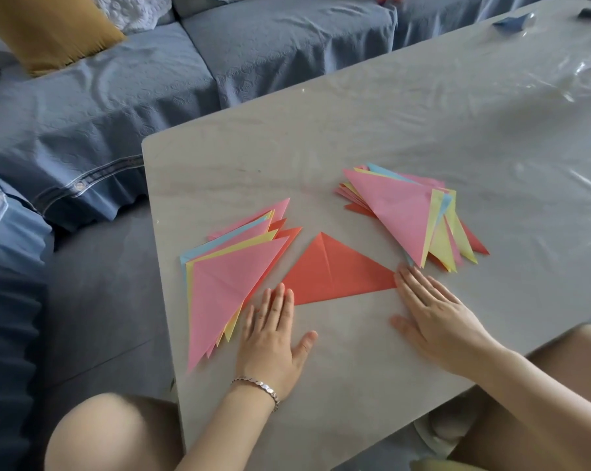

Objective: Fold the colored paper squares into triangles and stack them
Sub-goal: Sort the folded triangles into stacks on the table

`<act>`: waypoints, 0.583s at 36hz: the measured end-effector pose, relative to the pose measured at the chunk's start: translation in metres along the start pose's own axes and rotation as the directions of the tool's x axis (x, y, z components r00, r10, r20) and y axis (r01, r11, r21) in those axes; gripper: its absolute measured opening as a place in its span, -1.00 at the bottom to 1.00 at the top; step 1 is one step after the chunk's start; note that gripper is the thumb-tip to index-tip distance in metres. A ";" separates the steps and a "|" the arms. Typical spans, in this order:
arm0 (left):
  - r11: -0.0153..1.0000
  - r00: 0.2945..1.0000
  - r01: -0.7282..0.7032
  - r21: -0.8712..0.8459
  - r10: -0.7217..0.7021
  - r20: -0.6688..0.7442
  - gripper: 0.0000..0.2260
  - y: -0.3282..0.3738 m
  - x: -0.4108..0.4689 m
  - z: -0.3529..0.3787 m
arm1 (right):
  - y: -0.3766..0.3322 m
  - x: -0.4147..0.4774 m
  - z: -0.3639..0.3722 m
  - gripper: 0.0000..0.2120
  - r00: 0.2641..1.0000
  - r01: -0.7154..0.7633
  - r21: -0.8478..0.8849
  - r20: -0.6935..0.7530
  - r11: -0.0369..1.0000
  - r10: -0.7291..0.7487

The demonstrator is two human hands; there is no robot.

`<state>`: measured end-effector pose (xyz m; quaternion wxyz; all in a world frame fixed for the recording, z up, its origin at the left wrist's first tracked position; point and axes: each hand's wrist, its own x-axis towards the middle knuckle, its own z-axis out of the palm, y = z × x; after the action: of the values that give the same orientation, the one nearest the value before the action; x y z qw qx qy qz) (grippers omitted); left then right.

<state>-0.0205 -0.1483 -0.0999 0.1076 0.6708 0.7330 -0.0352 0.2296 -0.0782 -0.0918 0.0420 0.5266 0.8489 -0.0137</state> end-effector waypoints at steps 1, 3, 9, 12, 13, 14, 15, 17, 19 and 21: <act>1.000 1.000 0.014 -0.005 -0.014 0.020 -0.27 -0.002 -0.001 -0.001 | -0.002 0.000 -0.002 -0.30 1.000 -0.018 0.006 0.019 1.000 0.018; 1.000 1.000 0.019 0.008 -0.019 0.001 -0.15 -0.007 -0.005 -0.001 | -0.004 -0.002 -0.002 -0.27 0.999 -0.034 0.026 0.004 0.999 0.034; 0.999 0.999 0.047 0.018 -0.047 0.027 -0.06 -0.009 -0.013 -0.012 | -0.013 -0.008 -0.012 -0.69 0.985 -0.066 0.173 -0.149 0.983 0.092; 1.000 0.992 0.016 0.006 -0.015 -0.126 -0.26 -0.006 -0.009 -0.027 | -0.022 0.000 -0.027 -0.93 0.960 -0.077 0.249 -0.242 0.965 0.139; 0.999 0.977 -0.020 -0.030 0.013 -0.213 -0.43 -0.003 -0.007 -0.032 | -0.025 0.005 -0.032 -0.89 0.960 -0.086 0.253 -0.237 0.964 0.148; 0.997 0.952 -0.068 -0.049 0.050 -0.301 -0.57 -0.003 -0.005 -0.034 | -0.029 0.011 -0.037 -0.86 0.959 -0.094 0.255 -0.236 0.962 0.156; 0.994 0.919 -0.099 -0.041 0.075 -0.387 -0.65 -0.005 -0.004 -0.035 | -0.032 0.017 -0.043 -0.83 0.965 -0.113 0.259 -0.202 0.959 0.168; 0.993 0.899 -0.102 -0.061 0.066 -0.433 -0.72 -0.011 0.001 -0.041 | -0.038 0.030 -0.054 -0.73 0.979 -0.123 0.257 -0.128 0.959 0.160; 0.995 0.887 -0.054 -0.082 0.010 -0.462 -0.78 -0.020 0.008 -0.045 | -0.043 0.044 -0.062 -0.63 0.991 -0.079 0.285 -0.084 0.955 0.107; 0.991 0.903 0.054 -0.123 -0.101 -0.418 -0.60 -0.029 0.014 -0.047 | -0.051 0.057 -0.064 -0.56 0.995 -0.078 0.348 -0.028 0.934 0.094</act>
<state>-0.0559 -0.1282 -0.0597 -0.0194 0.6259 0.7657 0.1467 0.1555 -0.0457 -0.0336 -0.0698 0.5627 0.8100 -0.1495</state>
